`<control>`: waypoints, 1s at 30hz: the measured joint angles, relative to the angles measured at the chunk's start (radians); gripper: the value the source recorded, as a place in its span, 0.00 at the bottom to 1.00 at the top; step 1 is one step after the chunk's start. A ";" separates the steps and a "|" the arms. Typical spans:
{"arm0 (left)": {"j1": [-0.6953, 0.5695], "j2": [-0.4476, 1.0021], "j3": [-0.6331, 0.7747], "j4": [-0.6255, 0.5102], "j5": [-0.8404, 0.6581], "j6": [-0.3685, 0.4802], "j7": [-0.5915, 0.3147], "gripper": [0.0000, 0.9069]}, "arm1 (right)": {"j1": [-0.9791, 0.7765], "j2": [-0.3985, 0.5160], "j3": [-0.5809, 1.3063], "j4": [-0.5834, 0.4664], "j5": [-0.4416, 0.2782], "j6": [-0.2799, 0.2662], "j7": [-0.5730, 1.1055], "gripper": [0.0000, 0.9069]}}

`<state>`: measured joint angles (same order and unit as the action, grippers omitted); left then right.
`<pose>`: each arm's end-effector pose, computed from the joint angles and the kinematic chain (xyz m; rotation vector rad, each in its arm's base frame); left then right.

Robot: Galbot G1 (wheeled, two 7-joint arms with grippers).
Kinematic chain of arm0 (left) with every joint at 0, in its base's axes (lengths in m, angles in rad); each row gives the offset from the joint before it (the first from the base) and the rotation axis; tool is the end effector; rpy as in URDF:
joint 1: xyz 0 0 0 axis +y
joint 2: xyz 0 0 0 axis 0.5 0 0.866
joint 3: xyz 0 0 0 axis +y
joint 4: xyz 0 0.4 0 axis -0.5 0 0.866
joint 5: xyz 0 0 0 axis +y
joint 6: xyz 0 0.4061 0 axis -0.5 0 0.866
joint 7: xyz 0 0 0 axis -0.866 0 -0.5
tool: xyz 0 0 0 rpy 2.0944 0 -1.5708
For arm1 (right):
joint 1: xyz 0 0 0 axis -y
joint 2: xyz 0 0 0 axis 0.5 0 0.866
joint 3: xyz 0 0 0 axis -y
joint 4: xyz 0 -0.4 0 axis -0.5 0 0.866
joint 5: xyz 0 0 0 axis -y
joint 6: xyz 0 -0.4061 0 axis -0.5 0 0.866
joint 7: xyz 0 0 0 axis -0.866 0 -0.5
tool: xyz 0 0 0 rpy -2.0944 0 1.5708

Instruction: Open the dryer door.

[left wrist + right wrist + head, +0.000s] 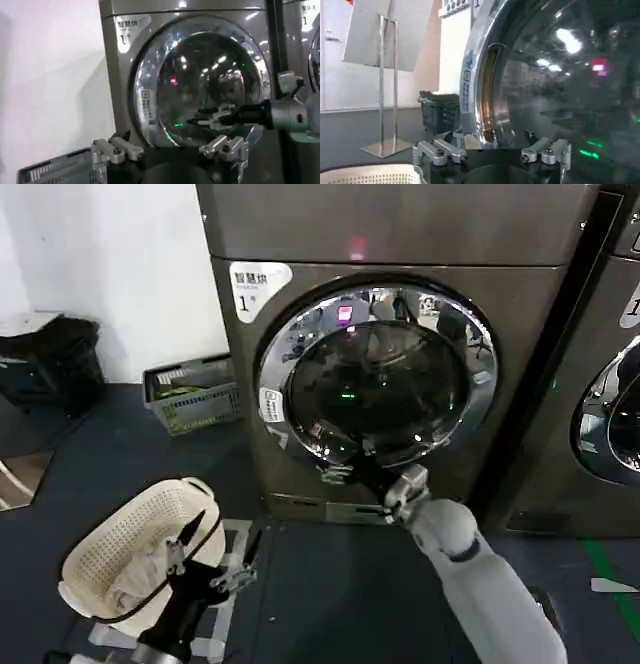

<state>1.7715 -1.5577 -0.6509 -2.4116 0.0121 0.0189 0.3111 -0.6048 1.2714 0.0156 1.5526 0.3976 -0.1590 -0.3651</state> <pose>0.1370 0.0357 -0.2506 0.3478 3.0364 0.1901 0.5122 0.0686 -0.2526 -1.2527 2.7961 -0.1022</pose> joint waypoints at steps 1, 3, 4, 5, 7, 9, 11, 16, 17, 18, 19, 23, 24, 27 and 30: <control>0.001 0.000 0.000 0.000 0.001 0.000 0.001 1.00 | 0.010 0.007 -0.007 -0.010 -0.002 0.002 0.002 1.00; 0.002 0.000 -0.001 -0.001 0.002 0.000 0.001 1.00 | 0.025 0.018 -0.016 -0.026 -0.006 0.004 0.002 1.00; 0.003 0.000 -0.001 -0.001 0.003 0.000 0.001 1.00 | 0.032 0.024 -0.020 -0.033 -0.009 0.006 0.004 1.00; 0.004 0.000 -0.001 -0.001 0.004 0.000 0.001 1.00 | 0.038 0.029 -0.022 -0.040 -0.013 0.008 0.006 1.00; 0.005 0.000 -0.001 -0.001 0.007 -0.001 0.002 1.00 | 0.048 0.039 -0.023 -0.055 -0.018 0.008 0.011 1.00; 0.007 0.000 -0.002 -0.002 0.010 -0.001 0.005 1.00 | 0.055 0.050 -0.027 -0.067 -0.027 0.010 0.014 1.00; 0.007 0.001 -0.003 -0.006 0.012 0.000 0.007 1.00 | 0.061 0.059 -0.033 -0.078 -0.031 0.011 0.015 1.00; 0.008 0.003 -0.002 -0.006 0.013 0.000 0.008 1.00 | 0.079 0.083 -0.045 -0.107 -0.038 0.012 0.017 1.00; 0.009 0.004 -0.002 -0.007 0.012 0.000 0.007 1.00 | 0.083 0.088 -0.049 -0.112 -0.040 0.013 0.017 1.00; 0.009 0.004 -0.003 -0.007 0.010 0.000 0.007 1.00 | 0.086 0.092 -0.052 -0.116 -0.042 0.013 0.018 1.00; 0.009 0.005 -0.003 -0.009 0.010 0.001 0.006 1.00 | 0.090 0.095 -0.055 -0.122 -0.043 0.014 0.019 1.00; 0.008 0.005 -0.002 -0.009 0.010 0.001 0.006 1.00 | 0.101 0.109 -0.067 -0.141 -0.045 0.014 0.021 1.00; 0.008 0.005 -0.002 -0.009 0.010 0.002 0.006 1.00 | 0.104 0.112 -0.070 -0.146 -0.046 0.014 0.021 1.00; 0.007 0.007 -0.002 -0.011 0.008 0.004 0.006 1.00 | 0.113 0.123 -0.076 -0.160 -0.049 0.014 0.021 1.00; 0.006 0.007 -0.002 -0.011 0.008 0.005 0.006 1.00 | 0.121 0.132 -0.079 -0.175 -0.050 0.015 0.021 1.00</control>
<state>1.7779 -1.5507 -0.6529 -2.4227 0.0197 0.0239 0.3169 -0.4841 1.4029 -0.0629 1.3779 0.3475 -0.1445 -0.3443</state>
